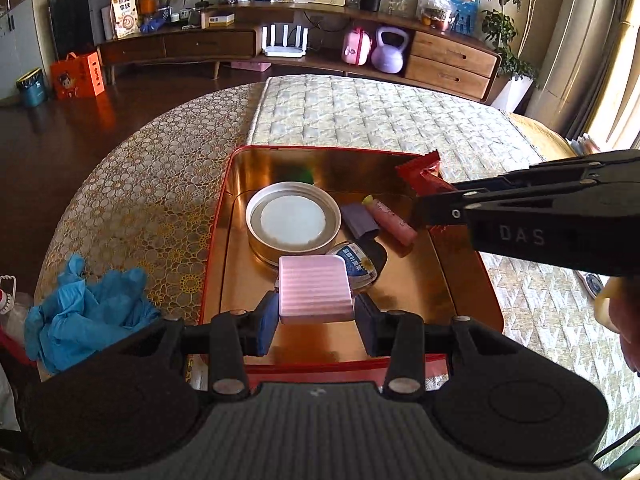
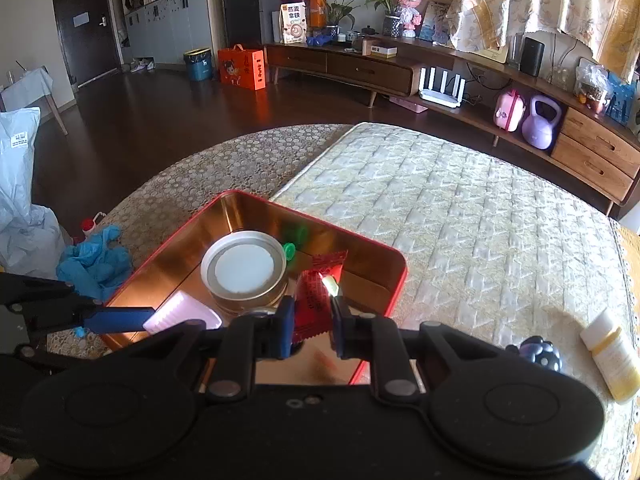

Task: Organize rigid objects

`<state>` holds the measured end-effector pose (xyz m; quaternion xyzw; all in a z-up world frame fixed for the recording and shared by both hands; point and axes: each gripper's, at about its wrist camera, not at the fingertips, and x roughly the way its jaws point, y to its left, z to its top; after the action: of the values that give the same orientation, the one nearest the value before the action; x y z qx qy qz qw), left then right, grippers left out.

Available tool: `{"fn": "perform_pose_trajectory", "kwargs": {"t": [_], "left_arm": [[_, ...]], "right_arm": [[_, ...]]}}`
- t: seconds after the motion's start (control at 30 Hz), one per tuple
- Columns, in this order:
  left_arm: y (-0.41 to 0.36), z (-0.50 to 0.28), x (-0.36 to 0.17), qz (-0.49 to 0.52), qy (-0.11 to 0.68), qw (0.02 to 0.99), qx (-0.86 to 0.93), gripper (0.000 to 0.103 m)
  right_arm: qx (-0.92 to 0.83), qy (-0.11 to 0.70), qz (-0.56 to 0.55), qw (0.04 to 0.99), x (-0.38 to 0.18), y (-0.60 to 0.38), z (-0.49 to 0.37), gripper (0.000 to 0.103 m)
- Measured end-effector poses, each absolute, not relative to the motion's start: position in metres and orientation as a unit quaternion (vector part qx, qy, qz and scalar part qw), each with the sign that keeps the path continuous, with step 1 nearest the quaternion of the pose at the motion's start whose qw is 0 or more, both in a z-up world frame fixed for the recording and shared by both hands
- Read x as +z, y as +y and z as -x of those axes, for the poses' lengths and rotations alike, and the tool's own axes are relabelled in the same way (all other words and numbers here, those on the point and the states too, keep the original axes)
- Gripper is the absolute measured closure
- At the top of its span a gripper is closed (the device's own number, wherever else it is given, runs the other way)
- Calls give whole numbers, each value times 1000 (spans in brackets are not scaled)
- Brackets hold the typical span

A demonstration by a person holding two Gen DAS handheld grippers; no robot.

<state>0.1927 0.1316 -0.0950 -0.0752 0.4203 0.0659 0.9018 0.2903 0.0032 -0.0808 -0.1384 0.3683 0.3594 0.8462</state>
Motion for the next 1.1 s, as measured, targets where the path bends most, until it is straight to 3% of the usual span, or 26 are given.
{"fn": "perform_pose_trajectory", "kwargs": {"t": [0.57, 1.1], "left_arm": [[137, -211, -116, 65, 446, 889, 83, 62], [133, -214, -115, 70, 457, 883, 79, 60]], "right_arm": [[372, 392, 159, 826, -112, 35, -304, 82], [375, 397, 129, 827, -87, 16, -289, 65]]}}
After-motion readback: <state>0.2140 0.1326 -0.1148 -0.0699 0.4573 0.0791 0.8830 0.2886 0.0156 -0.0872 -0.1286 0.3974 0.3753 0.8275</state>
